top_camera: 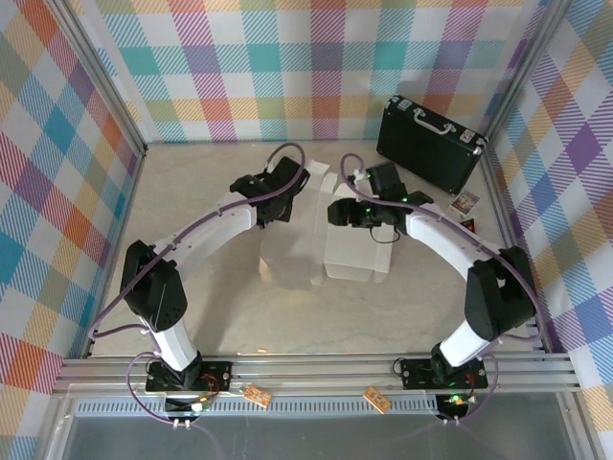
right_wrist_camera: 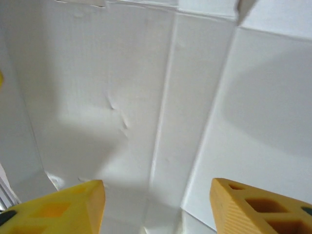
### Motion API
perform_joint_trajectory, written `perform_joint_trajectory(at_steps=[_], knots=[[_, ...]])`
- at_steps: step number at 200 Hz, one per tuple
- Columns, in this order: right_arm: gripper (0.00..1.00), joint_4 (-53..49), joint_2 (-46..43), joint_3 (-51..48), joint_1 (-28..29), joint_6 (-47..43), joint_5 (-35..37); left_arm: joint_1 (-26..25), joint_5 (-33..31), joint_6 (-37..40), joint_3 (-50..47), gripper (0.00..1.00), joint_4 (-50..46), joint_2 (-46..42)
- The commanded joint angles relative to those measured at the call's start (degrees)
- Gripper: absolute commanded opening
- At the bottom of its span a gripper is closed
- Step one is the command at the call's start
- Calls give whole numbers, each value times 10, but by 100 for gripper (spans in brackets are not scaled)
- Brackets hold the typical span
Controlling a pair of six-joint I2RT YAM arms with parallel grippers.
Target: Fold the paper box
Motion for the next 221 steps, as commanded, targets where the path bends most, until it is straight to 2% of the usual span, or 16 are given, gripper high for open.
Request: perform_joint_trajectory(at_steps=[1, 18, 36, 54, 65, 69, 94, 131, 141, 154, 180, 203, 221], knots=[[64, -6, -51, 11, -17, 1, 14, -5, -121, 237, 24, 0, 28, 22], [69, -14, -80, 10, -26, -12, 45, -8, -166, 354, 2, 0, 99, 16], [75, -11, -107, 2, -37, -15, 79, -13, -175, 465, -39, 0, 184, 3], [78, 19, -129, -12, -44, -42, 74, -24, -184, 567, -71, 0, 267, -5], [92, 45, -144, -29, -44, -51, 71, -27, -176, 617, -92, 0, 328, -12], [100, 54, -148, -34, -45, -50, 73, -28, -178, 640, -102, 0, 357, -14], [99, 57, -153, -35, -47, -61, 66, -32, -173, 748, -141, 0, 479, -17], [99, 26, -115, -29, -55, -56, 50, -59, -140, 810, -216, 0, 564, -31], [100, 39, -108, -40, -62, -63, 10, -62, -133, 826, -233, 0, 574, -32], [97, 55, -101, -50, -64, -72, -17, -69, -135, 841, -250, 0, 604, -29], [91, 44, -71, -35, -70, -93, -21, -92, -138, 863, -292, 0, 660, -35], [84, 36, -44, -18, -78, -113, -88, -109, -154, 861, -320, 0, 686, -35], [84, 20, -26, 6, -81, -145, -131, -121, -164, 862, -342, 0, 711, -36]])
